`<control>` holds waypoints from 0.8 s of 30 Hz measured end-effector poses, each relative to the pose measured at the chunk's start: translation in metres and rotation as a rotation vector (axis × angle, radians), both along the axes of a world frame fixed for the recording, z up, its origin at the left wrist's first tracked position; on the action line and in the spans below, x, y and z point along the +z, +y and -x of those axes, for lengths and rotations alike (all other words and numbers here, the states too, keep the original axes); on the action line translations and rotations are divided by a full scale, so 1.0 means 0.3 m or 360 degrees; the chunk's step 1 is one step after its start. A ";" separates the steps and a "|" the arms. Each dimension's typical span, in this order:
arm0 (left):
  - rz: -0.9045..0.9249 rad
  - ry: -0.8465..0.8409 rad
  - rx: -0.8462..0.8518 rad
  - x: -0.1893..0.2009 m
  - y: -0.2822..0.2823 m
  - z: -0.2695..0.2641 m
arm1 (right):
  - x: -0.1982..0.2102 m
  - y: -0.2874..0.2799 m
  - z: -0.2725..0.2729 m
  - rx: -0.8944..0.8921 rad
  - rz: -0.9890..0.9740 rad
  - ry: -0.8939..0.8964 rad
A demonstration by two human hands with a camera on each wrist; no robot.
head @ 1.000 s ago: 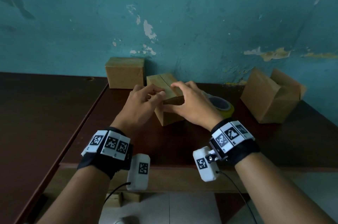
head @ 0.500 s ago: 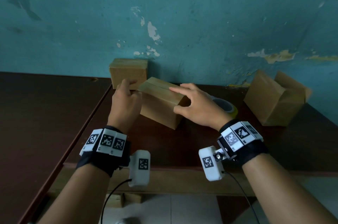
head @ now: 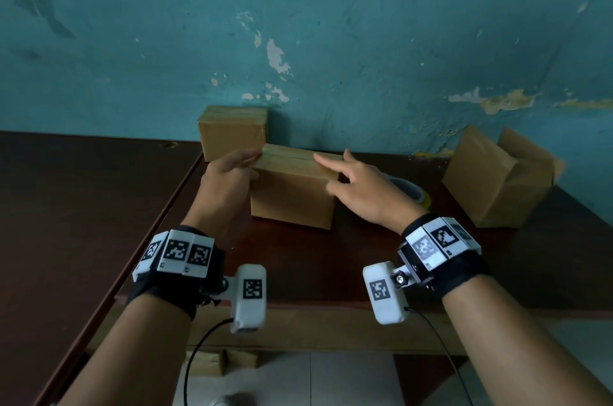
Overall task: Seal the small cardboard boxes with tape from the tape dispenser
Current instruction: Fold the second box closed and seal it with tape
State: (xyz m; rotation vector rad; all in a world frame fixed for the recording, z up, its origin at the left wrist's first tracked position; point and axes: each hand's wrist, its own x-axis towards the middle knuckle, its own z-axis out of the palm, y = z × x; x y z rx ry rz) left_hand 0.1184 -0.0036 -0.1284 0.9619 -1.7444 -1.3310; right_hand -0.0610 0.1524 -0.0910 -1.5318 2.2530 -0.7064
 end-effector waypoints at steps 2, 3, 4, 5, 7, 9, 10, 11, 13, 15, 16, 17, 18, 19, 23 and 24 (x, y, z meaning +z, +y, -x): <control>0.0077 -0.0079 -0.0049 -0.007 -0.003 0.000 | 0.003 0.001 0.000 -0.0024 -0.0024 0.0000; 0.0152 -0.0154 -0.0074 -0.013 -0.006 0.000 | 0.003 0.001 -0.001 -0.0023 -0.0019 0.0006; 0.0245 -0.0236 -0.0095 -0.019 -0.011 0.000 | 0.003 0.001 -0.002 -0.0018 -0.0012 0.0024; 0.0338 -0.0310 -0.0115 -0.023 -0.016 0.000 | 0.005 0.003 -0.003 -0.0014 -0.0016 0.0050; 0.0473 -0.0431 -0.0161 -0.025 -0.023 -0.005 | 0.008 0.005 -0.006 -0.0008 -0.0054 0.0099; 0.0547 -0.0567 -0.0183 -0.022 -0.025 -0.009 | 0.010 0.007 -0.006 0.0001 -0.0099 0.0100; 0.0580 -0.0642 -0.0188 -0.020 -0.022 -0.012 | 0.008 0.007 -0.006 0.0010 -0.0119 0.0098; 0.0609 -0.0702 -0.0194 -0.018 -0.017 -0.014 | 0.008 0.005 -0.005 0.0019 -0.0141 0.0114; 0.0662 -0.0757 -0.0189 -0.019 -0.010 -0.015 | 0.006 -0.003 0.001 0.0030 -0.0163 0.0186; 0.0706 -0.0780 -0.0171 -0.020 -0.007 -0.014 | 0.001 -0.006 0.001 0.0042 -0.0109 0.0258; 0.0724 -0.0780 -0.0162 -0.020 -0.005 -0.015 | -0.003 -0.007 0.001 0.0049 -0.0080 0.0280; 0.0732 -0.0776 -0.0153 -0.020 -0.003 -0.015 | -0.008 -0.009 0.005 0.0054 -0.0040 0.0287; 0.0731 -0.0761 -0.0147 -0.020 0.000 -0.017 | -0.014 -0.008 0.010 0.0054 0.0002 0.0279; 0.0722 -0.0737 -0.0143 -0.021 0.000 -0.018 | -0.018 -0.007 0.013 0.0047 0.0043 0.0265; 0.0703 -0.0661 -0.0125 -0.028 -0.003 -0.022 | -0.028 -0.005 0.022 0.0005 0.0196 0.0218; 0.0700 -0.0651 -0.0120 -0.030 -0.003 -0.021 | -0.030 -0.005 0.022 -0.0010 0.0230 0.0198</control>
